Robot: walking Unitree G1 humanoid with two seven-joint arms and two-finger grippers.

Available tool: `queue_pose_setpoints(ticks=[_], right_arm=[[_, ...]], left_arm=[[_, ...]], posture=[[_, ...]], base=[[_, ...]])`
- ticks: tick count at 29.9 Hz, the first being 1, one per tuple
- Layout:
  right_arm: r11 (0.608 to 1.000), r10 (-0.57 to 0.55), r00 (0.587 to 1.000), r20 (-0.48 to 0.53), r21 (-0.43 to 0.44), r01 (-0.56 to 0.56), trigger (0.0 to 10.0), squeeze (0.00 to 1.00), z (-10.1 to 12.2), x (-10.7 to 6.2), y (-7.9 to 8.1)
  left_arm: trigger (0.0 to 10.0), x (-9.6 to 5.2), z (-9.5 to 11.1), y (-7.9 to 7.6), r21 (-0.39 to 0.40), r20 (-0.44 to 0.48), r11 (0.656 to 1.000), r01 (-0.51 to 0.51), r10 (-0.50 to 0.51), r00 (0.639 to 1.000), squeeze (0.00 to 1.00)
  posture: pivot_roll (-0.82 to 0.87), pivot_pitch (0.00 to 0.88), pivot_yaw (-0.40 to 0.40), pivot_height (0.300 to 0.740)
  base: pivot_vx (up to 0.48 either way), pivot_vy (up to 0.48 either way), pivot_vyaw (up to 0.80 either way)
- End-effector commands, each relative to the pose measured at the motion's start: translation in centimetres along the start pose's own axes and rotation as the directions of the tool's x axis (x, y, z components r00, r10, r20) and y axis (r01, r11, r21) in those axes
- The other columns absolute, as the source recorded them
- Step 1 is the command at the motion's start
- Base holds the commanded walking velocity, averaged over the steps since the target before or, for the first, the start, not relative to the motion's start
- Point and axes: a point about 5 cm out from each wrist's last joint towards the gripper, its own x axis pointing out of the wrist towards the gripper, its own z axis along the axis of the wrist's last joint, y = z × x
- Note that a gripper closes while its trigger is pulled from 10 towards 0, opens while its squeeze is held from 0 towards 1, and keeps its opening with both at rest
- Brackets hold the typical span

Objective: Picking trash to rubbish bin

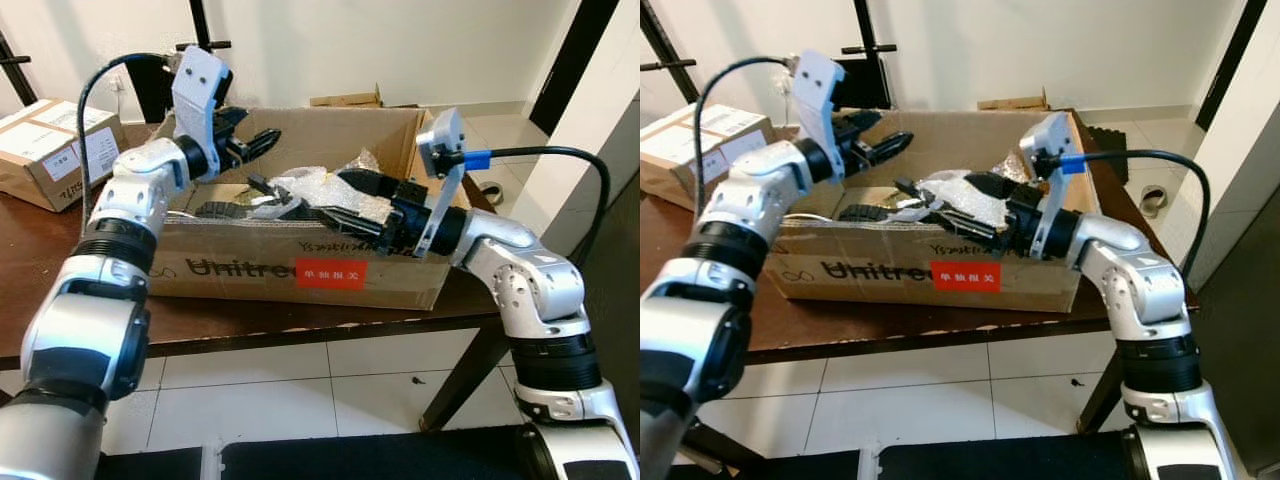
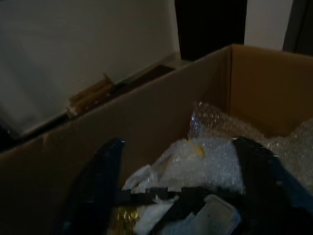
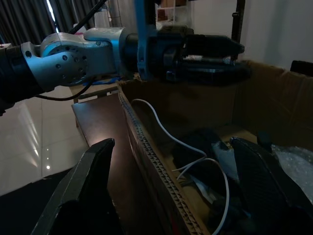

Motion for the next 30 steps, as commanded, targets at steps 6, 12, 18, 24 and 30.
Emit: queue_pose_setpoints(ticks=[6, 12, 18, 24, 30], right_arm=[[1.0, 0.011, 1.0, -0.013, -0.029, -0.011, 10.0, 0.0, 0.4, 0.1, 0.0], [1.0, 0.021, 1.0, -0.003, -0.023, -0.021, 10.0, 0.0, 0.5, 0.0, 0.1], [0.961, 0.273, 0.962, 0.012, 0.051, -0.273, 10.0, 0.0, 0.2, -0.9, 2.8], [0.918, 0.381, 0.924, -0.038, 0.129, -0.374, 10.0, 0.0, -1.4, -1.7, 4.3], [0.888, 0.437, 0.893, -0.104, 0.211, -0.409, 10.0, 0.0, -3.3, -2.4, 5.1]], left_arm=[[10.0, -0.3, 0.3, 0.9, -0.057, -0.014, 0.998, -0.036, 0.035, 0.999, 1.0], [10.0, -0.5, 1.9, 0.8, -0.138, 0.122, 0.988, 0.067, -0.05, 0.991, 0.0], [10.0, -4.4, 4.7, -2.8, -0.171, 0.432, 0.699, 0.694, -0.58, 0.691, 0.1], [10.0, -6.6, 0.5, -6.4, -0.22, 0.264, 0.531, 0.819, -0.776, 0.574, 0.07], [10.0, -8.6, -2.8, -8.8, -0.312, 0.108, 0.453, 0.835, -0.857, 0.504, 0.07]], posture=[[-0.1, 0.058, 0.034, 0.74], [-0.1, 0.06, 0.035, 0.74], [-0.1, 0.065, 0.041, 0.74], [-0.1, 0.074, 0.041, 0.74], [-0.1, 0.079, 0.041, 0.74]], base=[[0.0, 0.0, 0.0], [0.0, 0.0, 0.0], [0.0, 0.0, 0.0], [0.0, 0.0, 0.0], [0.0, 0.0, 0.0]])
